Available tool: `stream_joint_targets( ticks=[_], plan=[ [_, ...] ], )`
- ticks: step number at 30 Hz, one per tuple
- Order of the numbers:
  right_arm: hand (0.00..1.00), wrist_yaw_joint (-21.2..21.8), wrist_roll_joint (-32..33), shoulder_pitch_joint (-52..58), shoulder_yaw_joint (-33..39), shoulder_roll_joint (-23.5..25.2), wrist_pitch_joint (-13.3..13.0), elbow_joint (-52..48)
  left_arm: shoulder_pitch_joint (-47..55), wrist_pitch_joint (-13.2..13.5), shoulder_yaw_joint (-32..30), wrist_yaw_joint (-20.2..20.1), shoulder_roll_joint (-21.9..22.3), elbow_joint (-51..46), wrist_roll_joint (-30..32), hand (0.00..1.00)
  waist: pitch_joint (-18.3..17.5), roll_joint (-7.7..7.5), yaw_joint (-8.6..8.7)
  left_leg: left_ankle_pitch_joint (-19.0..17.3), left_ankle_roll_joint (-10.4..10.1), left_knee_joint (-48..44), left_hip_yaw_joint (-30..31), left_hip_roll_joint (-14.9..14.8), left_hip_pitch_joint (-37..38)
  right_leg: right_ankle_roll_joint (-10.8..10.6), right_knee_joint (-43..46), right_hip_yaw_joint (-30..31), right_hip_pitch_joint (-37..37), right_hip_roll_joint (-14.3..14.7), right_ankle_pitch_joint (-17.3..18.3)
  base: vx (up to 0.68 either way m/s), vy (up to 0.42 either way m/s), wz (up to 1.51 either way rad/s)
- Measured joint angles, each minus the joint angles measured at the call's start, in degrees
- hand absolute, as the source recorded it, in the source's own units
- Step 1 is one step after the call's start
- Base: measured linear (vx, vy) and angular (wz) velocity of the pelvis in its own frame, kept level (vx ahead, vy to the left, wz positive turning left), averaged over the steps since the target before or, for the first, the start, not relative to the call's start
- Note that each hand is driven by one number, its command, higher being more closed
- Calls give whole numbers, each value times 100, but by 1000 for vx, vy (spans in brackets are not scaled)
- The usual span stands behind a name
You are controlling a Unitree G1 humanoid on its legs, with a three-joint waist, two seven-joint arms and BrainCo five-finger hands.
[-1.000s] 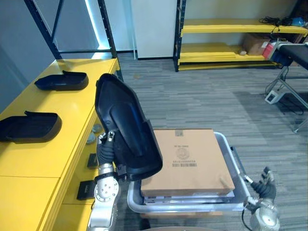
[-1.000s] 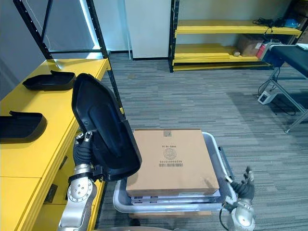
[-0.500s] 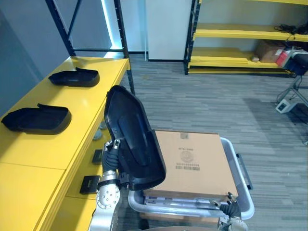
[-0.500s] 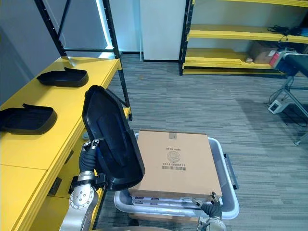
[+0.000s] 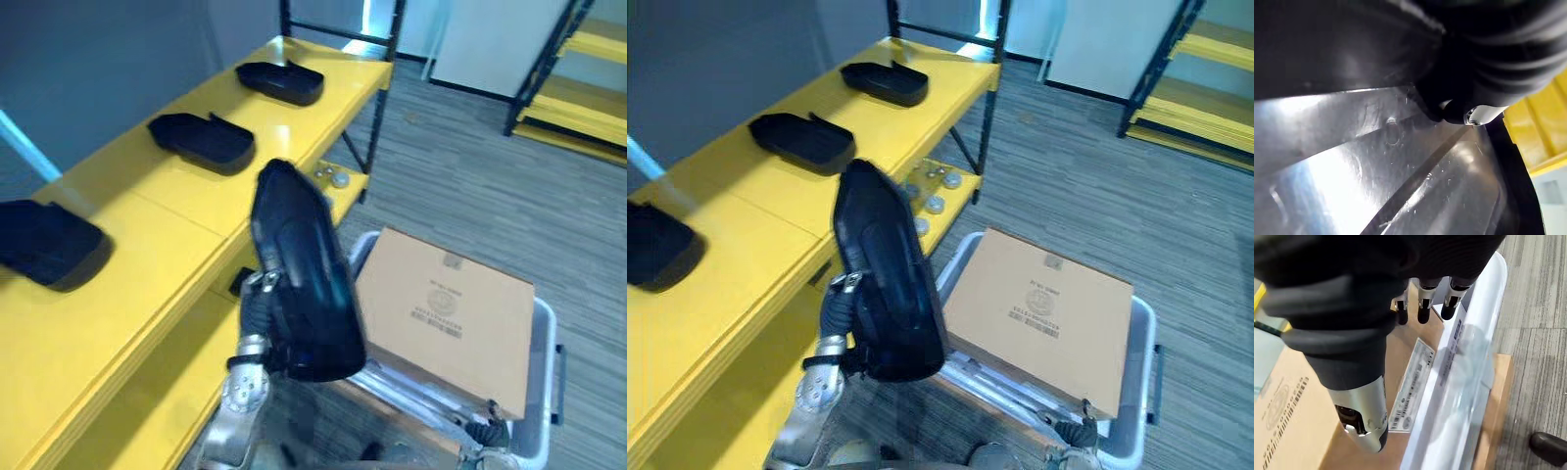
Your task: Walk over and take plastic housings, then place them on the shelf
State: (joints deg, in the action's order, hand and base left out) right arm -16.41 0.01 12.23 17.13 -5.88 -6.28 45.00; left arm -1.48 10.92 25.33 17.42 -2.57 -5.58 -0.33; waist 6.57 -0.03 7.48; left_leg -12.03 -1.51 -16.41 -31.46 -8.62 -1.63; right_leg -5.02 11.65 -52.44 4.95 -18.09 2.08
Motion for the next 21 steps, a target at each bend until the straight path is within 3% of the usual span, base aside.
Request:
stream_joint_targets(
  ticks=[4,5,6,7,10,11,13,15,16,17,19,21],
  plan=[
    [0,57,-18,-12,-255,357,87,300,59,29,-88,9,-5,20,70,100,-8,109,-44,37,65,-54,317,322,-223,250,82,-66,46,-241,-372,-71,281,66],
    [0,160,-26,25,-281,360,140,276,106,37,-105,21,2,109,94,100,-6,164,-43,58,120,13,516,498,-171,759,711,736,-151,-475,-322,-44,174,71],
    [0,183,-35,41,-309,316,136,273,143,37,-104,25,-4,123,93,100,-8,202,-33,44,221,91,653,516,-112,896,1044,1304,-367,-476,-151,-71,162,90],
    [0,207,-42,72,-324,343,129,295,183,85,-120,34,-63,141,96,100,30,245,-22,26,374,209,893,560,-63,556,1423,2633,-665,-117,442,-64,64,78],
    [0,301,-8,309,-413,453,152,310,266,94,-124,50,-80,185,119,100,73,44,33,59,524,378,1715,893,-5,585,1795,4232,-1032,825,1309,-34,-25,135],
    [0,309,-1,326,-413,452,160,310,300,93,-124,50,-83,186,121,100,78,27,33,89,536,395,1874,941,-4,586,1847,4381,-1121,999,1386,1,-51,147],
    [0,378,14,463,-460,431,176,298,392,92,-119,49,-83,197,124,100,138,72,138,181,583,417,2597,1067,-17,587,1847,4991,-1534,1667,1455,25,-68,165],
    [0,426,15,650,-523,421,175,271,507,98,-114,51,-81,199,124,100,123,-2,131,190,572,442,2828,1184,-14,424,1401,5436,-1570,1774,1333,73,-124,174],
    [0,426,50,729,-647,485,188,288,589,102,-117,39,-47,213,124,100,148,-182,104,181,553,428,2833,1295,77,378,1262,5362,-1467,1539,1025,146,-192,169],
    [0,436,60,743,-671,484,222,298,682,96,-134,38,8,235,122,100,152,-192,101,163,522,408,2839,1258,86,406,1263,5208,-1411,1496,1034,222,-214,137],
    [0,438,118,709,-704,361,236,149,878,94,-204,18,73,226,123,100,67,1,80,67,254,114,2471,816,-96,467,961,4608,-1207,1482,1002,239,-184,108],
    [0,439,159,589,-763,384,212,-47,895,94,-250,-15,93,224,122,100,47,-18,46,201,98,290,2333,660,-26,509,750,4373,-1023,1507,973,237,-157,70]
  ],
)
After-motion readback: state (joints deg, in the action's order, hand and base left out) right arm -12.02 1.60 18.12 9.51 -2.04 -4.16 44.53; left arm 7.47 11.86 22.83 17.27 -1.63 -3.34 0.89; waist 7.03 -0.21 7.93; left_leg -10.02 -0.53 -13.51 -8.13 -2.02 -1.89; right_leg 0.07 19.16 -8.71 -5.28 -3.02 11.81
